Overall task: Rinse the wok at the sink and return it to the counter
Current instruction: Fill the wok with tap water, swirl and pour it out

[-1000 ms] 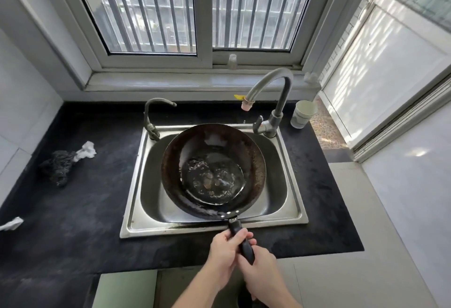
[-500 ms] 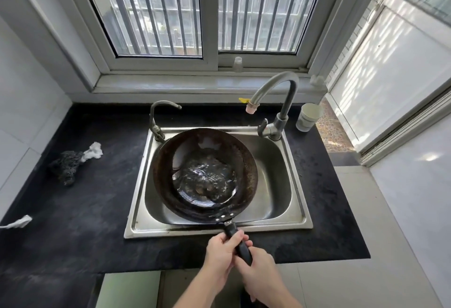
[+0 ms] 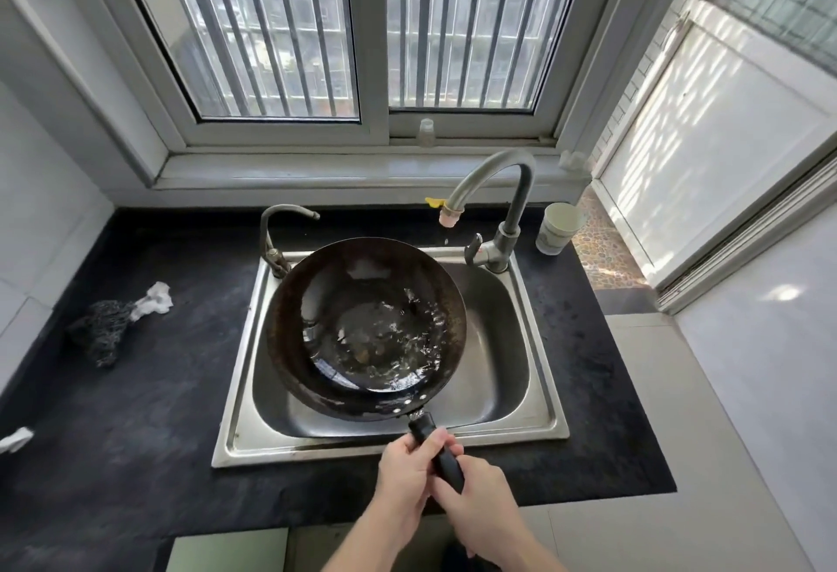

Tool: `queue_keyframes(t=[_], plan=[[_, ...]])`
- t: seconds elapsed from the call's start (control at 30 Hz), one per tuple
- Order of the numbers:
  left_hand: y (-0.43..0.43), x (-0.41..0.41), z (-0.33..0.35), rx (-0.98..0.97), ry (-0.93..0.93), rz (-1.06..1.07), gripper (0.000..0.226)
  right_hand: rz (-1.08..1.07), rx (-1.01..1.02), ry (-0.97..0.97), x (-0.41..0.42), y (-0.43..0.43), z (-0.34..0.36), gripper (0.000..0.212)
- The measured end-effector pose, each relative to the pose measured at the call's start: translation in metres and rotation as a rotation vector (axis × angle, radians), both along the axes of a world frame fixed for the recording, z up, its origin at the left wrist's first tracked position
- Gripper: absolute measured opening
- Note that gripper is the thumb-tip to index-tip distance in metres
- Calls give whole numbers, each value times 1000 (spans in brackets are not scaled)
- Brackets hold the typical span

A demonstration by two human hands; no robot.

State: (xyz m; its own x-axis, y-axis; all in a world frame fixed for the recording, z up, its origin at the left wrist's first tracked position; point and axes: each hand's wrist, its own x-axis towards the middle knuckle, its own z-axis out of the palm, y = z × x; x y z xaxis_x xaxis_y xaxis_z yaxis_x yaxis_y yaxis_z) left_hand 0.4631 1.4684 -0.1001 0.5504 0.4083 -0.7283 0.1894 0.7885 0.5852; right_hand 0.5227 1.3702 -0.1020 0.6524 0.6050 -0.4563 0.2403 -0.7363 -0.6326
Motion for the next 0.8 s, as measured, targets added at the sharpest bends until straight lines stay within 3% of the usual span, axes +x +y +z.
queue_keyframes(t=[0.27,0.57,0.67,0.8], plan=[[-1,-19,-5,57,65,-13,13,-66,-7,92,-24,0,-2,24],[-1,-29,-2,-101,-20,45,18,-88,98,207,-34,-6,-3,21],[-6,-27,-4,-57,-10,95,21,-62,121,273,-27,-8,-3,21],[-19,-19,-1,-21,12,180,13,-39,147,195,-20,-18,-3,17]])
